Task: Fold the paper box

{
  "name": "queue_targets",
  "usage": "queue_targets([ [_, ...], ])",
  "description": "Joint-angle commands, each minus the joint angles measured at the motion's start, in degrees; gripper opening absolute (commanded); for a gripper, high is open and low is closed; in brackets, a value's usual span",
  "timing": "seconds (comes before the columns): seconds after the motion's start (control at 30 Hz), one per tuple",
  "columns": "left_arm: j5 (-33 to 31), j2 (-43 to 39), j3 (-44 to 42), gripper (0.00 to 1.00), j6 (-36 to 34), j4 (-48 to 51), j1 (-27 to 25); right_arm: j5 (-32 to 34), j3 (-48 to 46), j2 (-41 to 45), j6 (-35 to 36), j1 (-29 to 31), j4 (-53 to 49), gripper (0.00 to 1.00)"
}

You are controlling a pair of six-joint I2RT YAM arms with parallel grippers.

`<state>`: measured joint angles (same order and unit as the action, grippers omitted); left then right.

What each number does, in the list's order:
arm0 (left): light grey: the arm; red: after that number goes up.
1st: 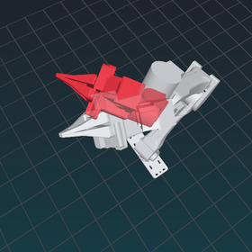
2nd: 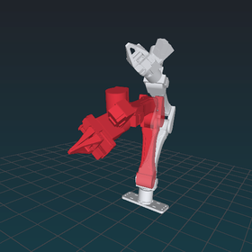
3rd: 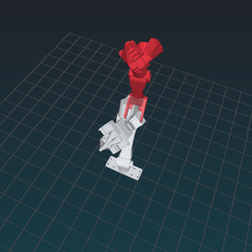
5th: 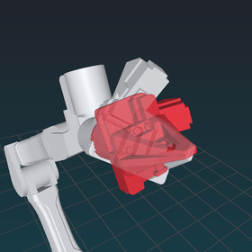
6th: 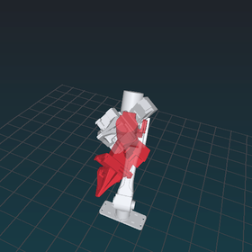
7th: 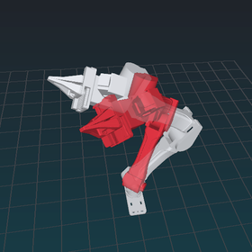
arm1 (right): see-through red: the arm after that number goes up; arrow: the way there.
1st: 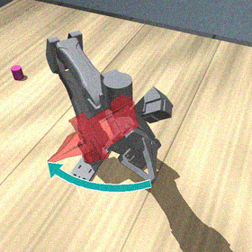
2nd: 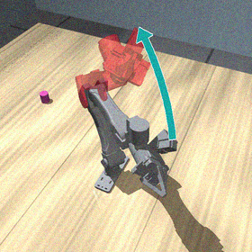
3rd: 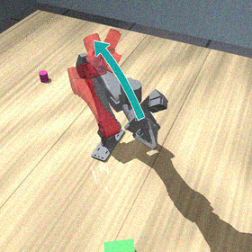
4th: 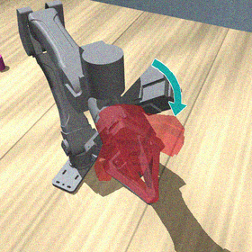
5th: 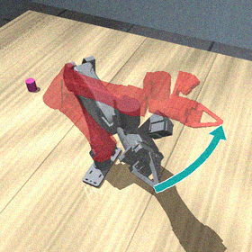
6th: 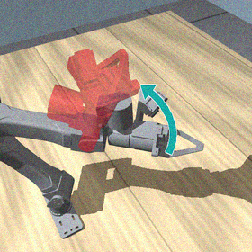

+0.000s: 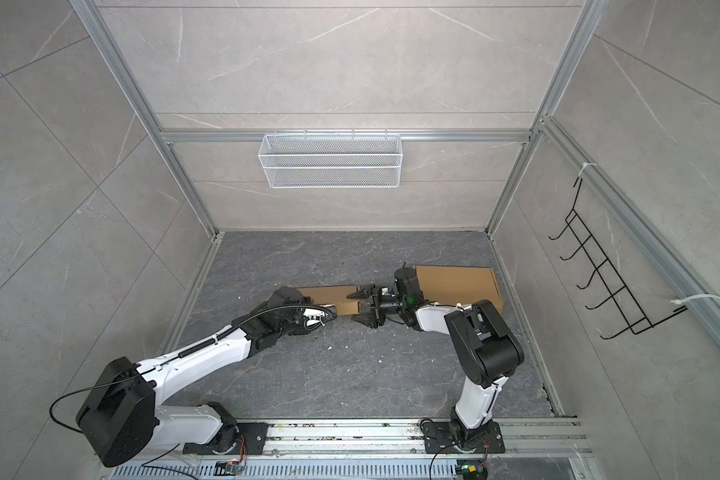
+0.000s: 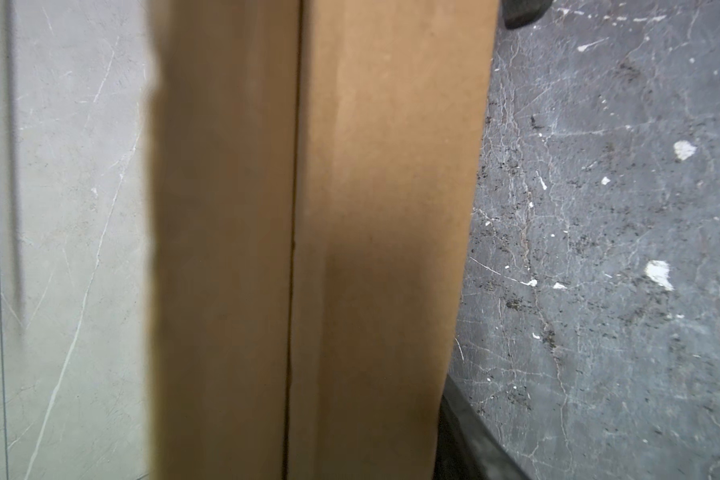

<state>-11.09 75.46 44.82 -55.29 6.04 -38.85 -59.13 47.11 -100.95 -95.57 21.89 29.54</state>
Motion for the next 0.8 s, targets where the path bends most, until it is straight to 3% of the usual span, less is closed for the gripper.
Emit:
queue_targets([
  [0.0,-0.08,-1.0,3.68,0.47,-0.44,3.87,0.35,0.47,-0.79,3.24,0.22,-1.02,1.49,0.76],
  [0.17,1.71,-1.29,8.02,0.46,1.26,12.05,0.27,0.01,0.46,5.72,4.19,-3.68,-1.86,0.8],
  [0.4,6.62,-0.85,17.93,0.45,6.47,26.98,0.44,-0.82,5.53,12.3,25.38,-9.08,-22.7,0.83],
  [0.6,13.79,2.15,25.86,0.44,12.72,39.08,0.53,0.23,1.84,19.09,33.66,-14.9,-22.94,0.84],
  [0.77,19.01,5.37,29.03,0.44,15.53,46.37,0.63,6.03,1.07,26.46,49.67,-15.04,-32.65,0.86],
])
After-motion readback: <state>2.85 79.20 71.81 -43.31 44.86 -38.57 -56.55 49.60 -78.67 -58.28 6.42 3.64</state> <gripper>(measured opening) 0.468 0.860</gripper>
